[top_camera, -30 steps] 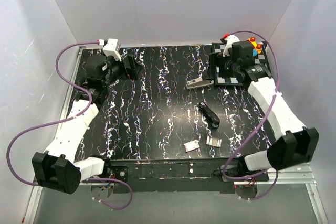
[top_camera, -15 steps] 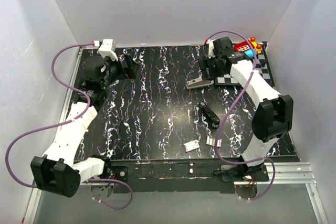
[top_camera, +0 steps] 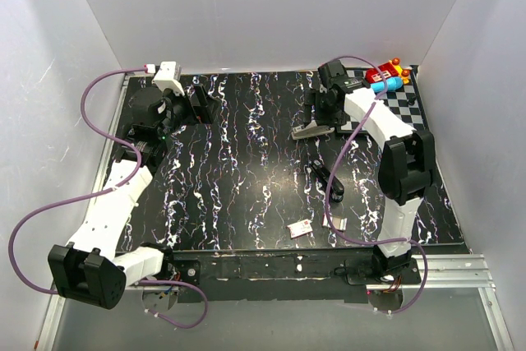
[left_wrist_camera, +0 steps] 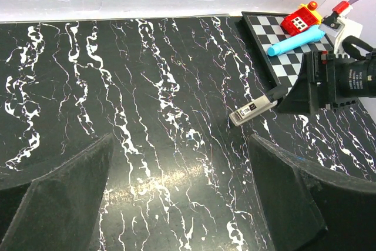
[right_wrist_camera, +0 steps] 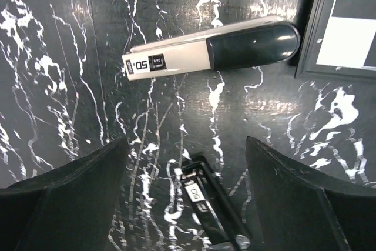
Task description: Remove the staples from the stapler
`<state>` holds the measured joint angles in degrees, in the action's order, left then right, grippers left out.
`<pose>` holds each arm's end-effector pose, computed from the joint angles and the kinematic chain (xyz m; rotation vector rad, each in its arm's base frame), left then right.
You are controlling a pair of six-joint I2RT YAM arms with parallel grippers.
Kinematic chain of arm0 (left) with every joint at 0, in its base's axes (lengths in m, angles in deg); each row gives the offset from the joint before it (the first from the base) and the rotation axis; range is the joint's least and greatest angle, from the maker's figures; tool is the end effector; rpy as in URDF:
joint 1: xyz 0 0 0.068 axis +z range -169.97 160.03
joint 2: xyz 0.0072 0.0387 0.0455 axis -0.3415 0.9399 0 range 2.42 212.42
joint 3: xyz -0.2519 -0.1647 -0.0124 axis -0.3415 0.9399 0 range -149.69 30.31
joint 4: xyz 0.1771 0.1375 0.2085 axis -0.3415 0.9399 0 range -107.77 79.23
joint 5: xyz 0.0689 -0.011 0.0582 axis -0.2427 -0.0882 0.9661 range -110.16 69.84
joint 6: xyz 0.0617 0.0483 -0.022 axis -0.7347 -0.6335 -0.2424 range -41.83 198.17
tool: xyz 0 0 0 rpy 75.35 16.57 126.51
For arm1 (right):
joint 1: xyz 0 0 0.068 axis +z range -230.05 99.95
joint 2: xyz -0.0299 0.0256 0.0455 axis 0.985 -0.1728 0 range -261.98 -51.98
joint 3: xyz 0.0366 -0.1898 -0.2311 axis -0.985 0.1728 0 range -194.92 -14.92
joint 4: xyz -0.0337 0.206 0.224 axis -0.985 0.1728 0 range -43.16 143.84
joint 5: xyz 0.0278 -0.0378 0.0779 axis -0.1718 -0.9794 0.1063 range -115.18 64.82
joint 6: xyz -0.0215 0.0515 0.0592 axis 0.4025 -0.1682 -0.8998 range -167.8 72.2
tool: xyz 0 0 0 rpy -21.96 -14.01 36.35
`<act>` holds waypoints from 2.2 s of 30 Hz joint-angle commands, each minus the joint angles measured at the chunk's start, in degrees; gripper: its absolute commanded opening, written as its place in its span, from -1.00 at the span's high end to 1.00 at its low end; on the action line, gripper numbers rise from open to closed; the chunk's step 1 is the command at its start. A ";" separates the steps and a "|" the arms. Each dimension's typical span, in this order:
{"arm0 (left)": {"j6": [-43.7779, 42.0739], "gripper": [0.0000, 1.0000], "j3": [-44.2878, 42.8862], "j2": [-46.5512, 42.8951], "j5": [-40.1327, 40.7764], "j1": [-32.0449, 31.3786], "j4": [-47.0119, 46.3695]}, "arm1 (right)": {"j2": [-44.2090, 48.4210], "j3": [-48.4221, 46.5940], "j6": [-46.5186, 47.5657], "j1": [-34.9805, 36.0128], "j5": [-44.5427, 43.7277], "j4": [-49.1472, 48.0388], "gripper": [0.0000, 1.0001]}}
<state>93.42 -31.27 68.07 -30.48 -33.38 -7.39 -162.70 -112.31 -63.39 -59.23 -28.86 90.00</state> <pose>0.3217 -0.0897 0.3840 0.0996 1.8469 -0.5155 0.4707 0.1741 0.2584 -0.0921 2.5602 0.1628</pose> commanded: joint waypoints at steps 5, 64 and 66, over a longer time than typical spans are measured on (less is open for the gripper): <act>0.57 -0.96 -0.38 -0.26 -1.01 0.05 0.62 | 1.03 2.90 -25.87 1.33 -7.04 -3.52 -0.75; 3.65 -0.96 -1.35 0.71 -5.67 0.05 1.58 | -16.64 -8.79 -55.16 2.12 -13.02 1.32 0.14; 3.65 -0.96 -1.44 0.71 -5.67 0.05 1.67 | -16.46 -8.61 -54.98 2.12 -12.93 1.23 0.27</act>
<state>96.85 -31.27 68.74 -35.36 -33.38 -6.10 -179.97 -121.84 -118.10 -57.15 -41.32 92.12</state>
